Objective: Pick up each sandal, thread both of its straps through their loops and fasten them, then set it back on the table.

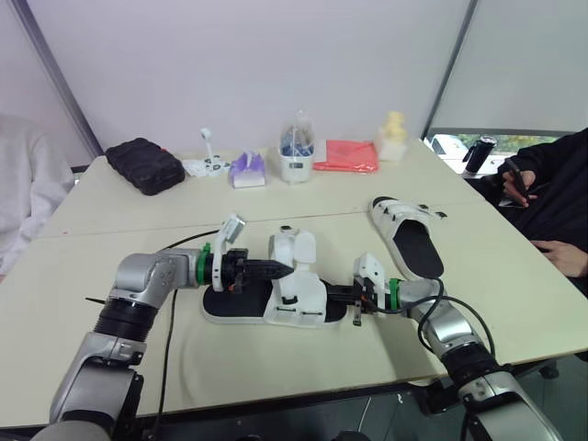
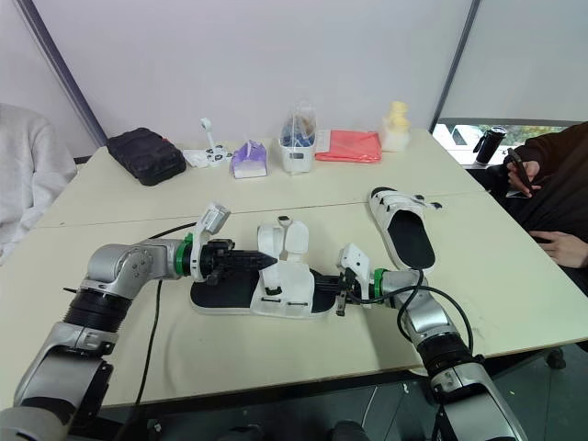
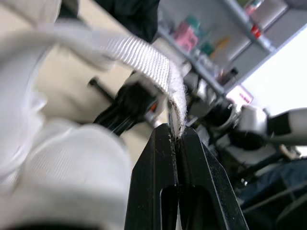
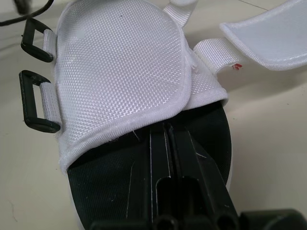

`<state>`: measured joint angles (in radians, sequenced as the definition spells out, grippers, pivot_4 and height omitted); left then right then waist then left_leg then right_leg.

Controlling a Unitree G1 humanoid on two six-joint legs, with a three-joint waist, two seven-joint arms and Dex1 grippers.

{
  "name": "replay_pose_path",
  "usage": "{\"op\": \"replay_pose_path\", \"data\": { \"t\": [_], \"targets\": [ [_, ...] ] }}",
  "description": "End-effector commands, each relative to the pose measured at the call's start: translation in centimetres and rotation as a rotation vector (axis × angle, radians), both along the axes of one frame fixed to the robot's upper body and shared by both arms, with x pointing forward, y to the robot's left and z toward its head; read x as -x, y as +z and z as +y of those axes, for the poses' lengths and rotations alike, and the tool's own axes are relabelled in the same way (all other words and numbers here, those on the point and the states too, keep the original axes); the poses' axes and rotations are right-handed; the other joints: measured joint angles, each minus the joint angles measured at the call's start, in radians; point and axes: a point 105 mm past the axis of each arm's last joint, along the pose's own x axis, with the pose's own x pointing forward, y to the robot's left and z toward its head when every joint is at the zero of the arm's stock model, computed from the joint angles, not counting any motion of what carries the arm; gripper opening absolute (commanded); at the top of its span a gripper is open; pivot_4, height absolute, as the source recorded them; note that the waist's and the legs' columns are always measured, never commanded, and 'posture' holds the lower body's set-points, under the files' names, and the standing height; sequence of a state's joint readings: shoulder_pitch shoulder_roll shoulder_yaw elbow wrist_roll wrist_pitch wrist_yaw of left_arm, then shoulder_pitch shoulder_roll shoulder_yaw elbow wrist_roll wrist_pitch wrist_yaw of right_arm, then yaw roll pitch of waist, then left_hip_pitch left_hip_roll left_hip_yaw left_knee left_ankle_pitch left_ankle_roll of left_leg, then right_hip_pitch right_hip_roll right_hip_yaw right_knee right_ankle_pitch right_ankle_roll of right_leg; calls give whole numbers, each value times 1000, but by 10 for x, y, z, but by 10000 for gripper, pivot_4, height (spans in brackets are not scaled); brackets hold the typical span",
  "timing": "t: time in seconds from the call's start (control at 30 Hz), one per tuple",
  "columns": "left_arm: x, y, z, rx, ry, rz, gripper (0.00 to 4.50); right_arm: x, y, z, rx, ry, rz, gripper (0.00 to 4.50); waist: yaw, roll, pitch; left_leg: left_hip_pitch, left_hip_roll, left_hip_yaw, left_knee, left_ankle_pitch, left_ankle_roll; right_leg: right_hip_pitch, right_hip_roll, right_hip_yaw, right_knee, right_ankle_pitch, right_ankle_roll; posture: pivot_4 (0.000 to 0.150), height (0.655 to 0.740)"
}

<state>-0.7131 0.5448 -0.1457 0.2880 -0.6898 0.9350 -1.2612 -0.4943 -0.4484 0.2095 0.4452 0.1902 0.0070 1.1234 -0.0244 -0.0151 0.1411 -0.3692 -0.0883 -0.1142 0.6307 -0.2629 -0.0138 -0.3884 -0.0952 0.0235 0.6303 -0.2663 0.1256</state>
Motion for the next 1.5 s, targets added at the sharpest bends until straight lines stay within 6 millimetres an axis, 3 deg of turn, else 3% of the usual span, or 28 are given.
{"op": "replay_pose_path", "data": {
  "t": [0.03,0.47,0.73,0.83,0.93,1.23,1.5],
  "targets": [
    [-2,2,2,-27,-34,-48,267,11,-41,-6,99,-42,128,0,0,0,0,0,0,0,0,0,0,0,0,0,0,0,0,1500,7400],
    [-3,-13,-8,-146,-127,-182,267,12,-41,-9,96,-58,129,0,1,0,0,0,0,0,0,0,0,0,-1,0,0,0,0,1500,7400],
    [9,-2,-19,-132,-183,-252,267,12,-42,-8,92,-65,131,0,2,0,0,-1,0,0,0,0,0,-1,-1,0,0,0,0,1500,7400],
    [4,2,-20,-132,-136,-288,267,11,-42,-7,88,-66,129,0,2,0,0,-1,0,0,0,0,0,-1,-1,0,0,0,0,1500,7400],
    [2,19,-19,-59,-97,-275,267,11,-42,-6,86,-67,130,0,1,0,0,-1,0,0,0,0,0,-1,-1,0,0,0,0,1500,7400],
    [5,31,-16,6,-73,-238,267,9,-43,-5,86,-63,131,0,-10,0,0,-1,0,-1,-1,0,0,-1,0,0,0,0,0,1500,7400],
    [12,16,-6,-40,-80,-194,267,9,-43,-4,87,-60,132,0,-19,0,0,-1,0,-1,-1,0,0,-1,-1,0,0,0,0,1500,7400]
  ]
}}
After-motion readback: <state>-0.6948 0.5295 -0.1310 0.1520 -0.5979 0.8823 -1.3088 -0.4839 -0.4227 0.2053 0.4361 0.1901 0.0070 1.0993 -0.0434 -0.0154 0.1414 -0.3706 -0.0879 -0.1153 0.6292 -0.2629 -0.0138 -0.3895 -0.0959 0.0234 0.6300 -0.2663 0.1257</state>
